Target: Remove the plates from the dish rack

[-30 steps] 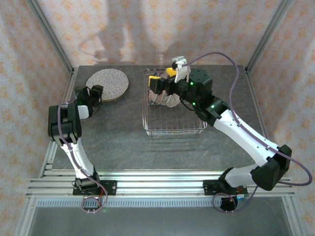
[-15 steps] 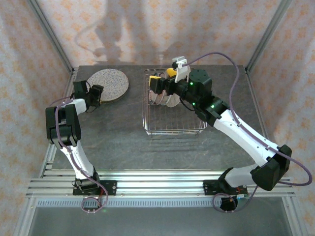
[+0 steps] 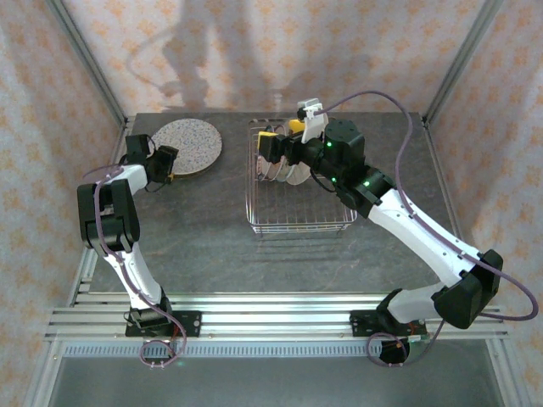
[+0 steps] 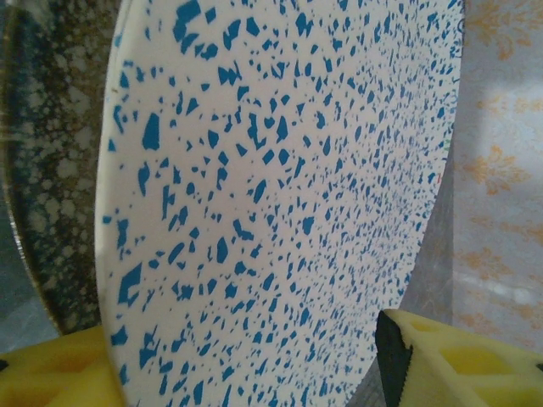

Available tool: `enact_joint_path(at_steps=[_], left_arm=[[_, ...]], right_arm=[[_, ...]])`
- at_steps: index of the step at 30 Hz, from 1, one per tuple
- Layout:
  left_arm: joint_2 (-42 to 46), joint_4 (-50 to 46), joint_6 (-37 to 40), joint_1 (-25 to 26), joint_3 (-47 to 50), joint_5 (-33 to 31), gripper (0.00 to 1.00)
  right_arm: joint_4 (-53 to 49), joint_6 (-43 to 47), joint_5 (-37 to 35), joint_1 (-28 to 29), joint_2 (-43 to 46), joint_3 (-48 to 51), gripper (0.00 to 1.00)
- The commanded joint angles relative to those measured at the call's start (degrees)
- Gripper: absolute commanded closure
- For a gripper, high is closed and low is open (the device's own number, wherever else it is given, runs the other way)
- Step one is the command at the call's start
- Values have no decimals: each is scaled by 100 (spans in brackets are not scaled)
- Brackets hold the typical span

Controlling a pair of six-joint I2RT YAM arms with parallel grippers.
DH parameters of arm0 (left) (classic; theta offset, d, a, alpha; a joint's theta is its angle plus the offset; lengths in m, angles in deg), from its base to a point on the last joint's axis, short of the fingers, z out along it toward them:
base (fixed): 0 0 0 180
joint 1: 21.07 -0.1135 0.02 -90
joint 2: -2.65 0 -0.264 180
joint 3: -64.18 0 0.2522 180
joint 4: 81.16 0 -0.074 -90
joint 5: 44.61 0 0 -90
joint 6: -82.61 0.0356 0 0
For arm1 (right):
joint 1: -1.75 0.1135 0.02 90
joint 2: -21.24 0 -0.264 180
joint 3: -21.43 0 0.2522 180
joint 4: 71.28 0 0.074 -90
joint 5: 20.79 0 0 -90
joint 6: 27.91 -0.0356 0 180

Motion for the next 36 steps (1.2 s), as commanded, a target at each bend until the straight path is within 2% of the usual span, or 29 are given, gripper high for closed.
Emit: enact_joint_path(at_steps=[1,10,16,20,27,31,33,36], left_arm=[[-97,-282,200,-49,-253,-131,33],[-99,-621,328,-49,-382,-172,31],[-20,-1064,453,-49,-519,-312,24],[31,-1254,518,-48,-557,-407,23],[536,-1629,598,-6,-573,-618,18],[890,-1683,474,71,-512,-673,16],[1151,-1721,354,168,-504,-746,16],[1616,-1811,152,448,-602,-951,15]], right_arm=[[-58,-53,-154,37,146,-235,4],[-332,-117,-294,37,130,-384,4],[-433,-154,-280,38,100,-472,4],[-471,-108,-336,37,129,-503,4],[-927,124,-1077,38,199,-703,4],[-1404,287,-1776,38,171,-954,4],[-1584,329,-2358,31,174,-1060,4],[-1861,190,-2961,-132,184,-1236,5]])
